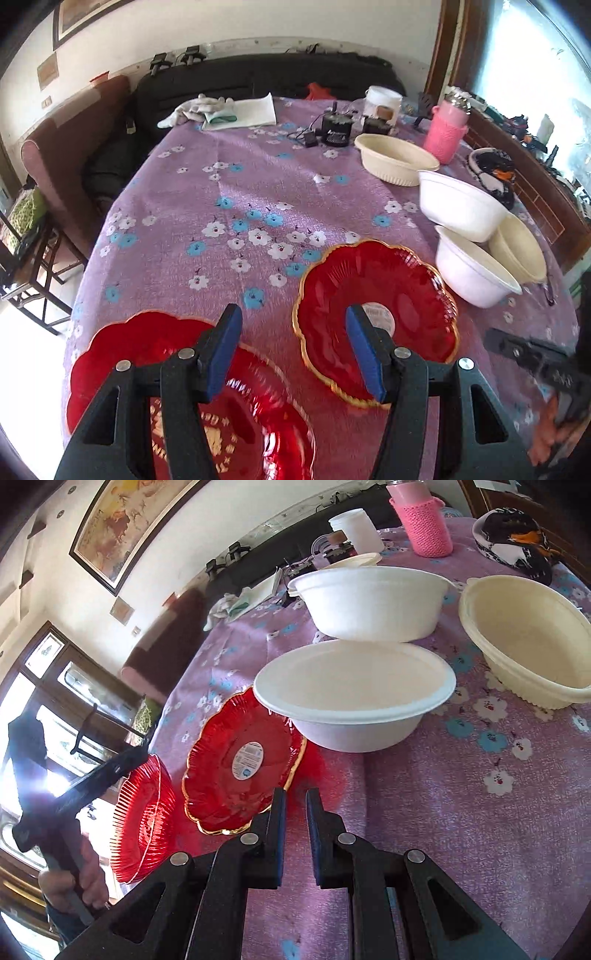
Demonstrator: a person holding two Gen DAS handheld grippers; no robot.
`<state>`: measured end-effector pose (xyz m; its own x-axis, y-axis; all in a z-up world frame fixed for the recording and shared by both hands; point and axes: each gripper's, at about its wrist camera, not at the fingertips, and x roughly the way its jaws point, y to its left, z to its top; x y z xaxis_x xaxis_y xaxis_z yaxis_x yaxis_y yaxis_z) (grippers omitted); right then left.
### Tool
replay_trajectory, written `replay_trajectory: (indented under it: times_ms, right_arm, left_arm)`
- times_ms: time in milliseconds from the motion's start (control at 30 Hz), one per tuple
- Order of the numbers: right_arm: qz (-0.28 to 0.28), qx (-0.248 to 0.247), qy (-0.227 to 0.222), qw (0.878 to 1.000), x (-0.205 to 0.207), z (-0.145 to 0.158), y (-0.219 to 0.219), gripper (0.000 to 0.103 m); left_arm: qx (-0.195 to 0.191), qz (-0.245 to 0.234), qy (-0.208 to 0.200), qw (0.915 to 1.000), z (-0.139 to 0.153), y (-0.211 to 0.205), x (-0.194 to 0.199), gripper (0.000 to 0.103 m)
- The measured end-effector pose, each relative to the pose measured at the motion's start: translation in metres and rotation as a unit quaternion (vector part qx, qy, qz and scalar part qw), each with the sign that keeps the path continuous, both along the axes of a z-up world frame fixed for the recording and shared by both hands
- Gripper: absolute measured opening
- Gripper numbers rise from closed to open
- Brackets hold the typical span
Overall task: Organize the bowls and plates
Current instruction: 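Grasp the rim of the gold-rimmed red plate with the left tool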
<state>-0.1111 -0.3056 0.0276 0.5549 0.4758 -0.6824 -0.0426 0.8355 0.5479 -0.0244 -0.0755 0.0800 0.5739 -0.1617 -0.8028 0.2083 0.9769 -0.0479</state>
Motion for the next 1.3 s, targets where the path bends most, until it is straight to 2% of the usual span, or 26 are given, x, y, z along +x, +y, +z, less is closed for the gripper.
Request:
replay_trajectory:
  times_ms: [100, 267, 433, 500, 567, 700, 833, 1067, 1300]
  right_arm:
    - [0.003, 0.01, 0.002, 1.0, 0.003, -0.001, 0.002, 0.013]
    - [0.009, 0.028, 0.011, 1.0, 0.012, -0.009, 0.01, 0.013]
    - [0.012, 0.028, 0.021, 0.999, 0.019, -0.016, 0.019, 0.013]
    - [0.011, 0.028, 0.022, 0.999, 0.02, -0.017, 0.019, 0.014]
    - [0.01, 0.026, 0.021, 0.999, 0.021, -0.018, 0.02, 0.014]
    - [0.01, 0.03, 0.02, 0.999, 0.02, -0.02, 0.019, 0.014]
    - [0.007, 0.024, 0.016, 1.0, 0.019, -0.02, 0.018, 0.012]
    - [0.006, 0.018, 0.006, 1.0, 0.014, -0.016, 0.013, 0.012]
    - [-0.008, 0.023, 0.02, 0.999, 0.016, -0.021, -0.002, 0.014]
  left_arm:
    - [-0.004, 0.012, 0.028, 0.9995, -0.012, -0.003, 0.02, 0.057]
    - [-0.009, 0.02, 0.059, 0.998, -0.03, -0.008, 0.042, 0.045]
    - [-0.002, 0.025, 0.062, 0.9978, -0.037, -0.011, 0.049, 0.041]
    - [-0.001, 0.027, 0.067, 0.9974, -0.041, -0.011, 0.053, 0.035]
    - [-0.003, 0.026, 0.079, 0.9965, -0.047, -0.012, 0.057, 0.02]
    - [-0.002, 0.02, 0.086, 0.996, -0.052, -0.017, 0.058, 0.016]
    - [0.008, 0.014, 0.076, 0.997, -0.047, -0.02, 0.052, 0.016]
    - [0.003, 0.002, 0.073, 0.9973, -0.044, -0.02, 0.034, 0.016]
    - [0.001, -0.01, 0.08, 0.9967, -0.05, -0.027, 0.018, 0.016]
